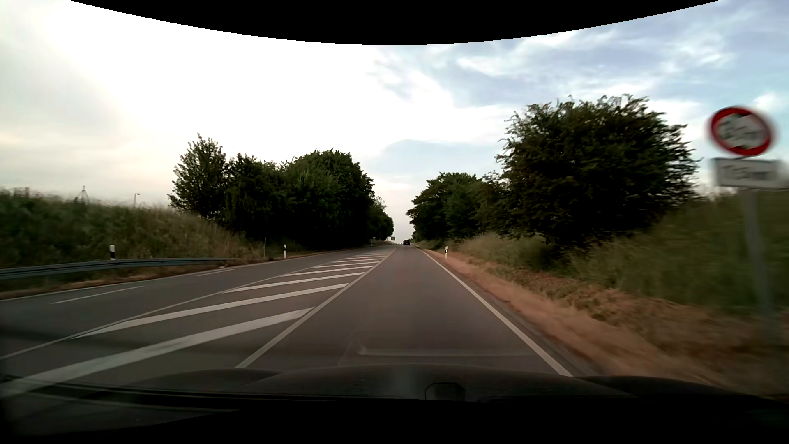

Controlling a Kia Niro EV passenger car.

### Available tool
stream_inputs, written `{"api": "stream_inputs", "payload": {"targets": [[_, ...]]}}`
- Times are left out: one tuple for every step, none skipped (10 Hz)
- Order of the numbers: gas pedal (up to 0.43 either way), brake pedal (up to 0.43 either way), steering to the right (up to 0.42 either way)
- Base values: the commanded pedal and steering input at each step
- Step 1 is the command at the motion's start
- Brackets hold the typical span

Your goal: Follow the waypoints while adhering to traffic rules and regulations

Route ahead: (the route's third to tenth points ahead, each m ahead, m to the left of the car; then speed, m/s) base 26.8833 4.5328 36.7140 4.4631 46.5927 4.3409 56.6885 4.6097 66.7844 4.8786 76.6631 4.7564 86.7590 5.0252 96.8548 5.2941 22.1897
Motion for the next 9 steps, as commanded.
{"api": "stream_inputs", "payload": {"targets": [[0.157,0.006,-0.002],[0.157,0.006,-0.002],[0.157,0.006,-0.002],[0.157,0.006,-0.002],[0.157,0.006,-0.002],[0.157,0.006,-0.002],[0.157,0.006,-0.002],[0.157,0.006,-0.002],[0.157,0.006,-0.002]]}}
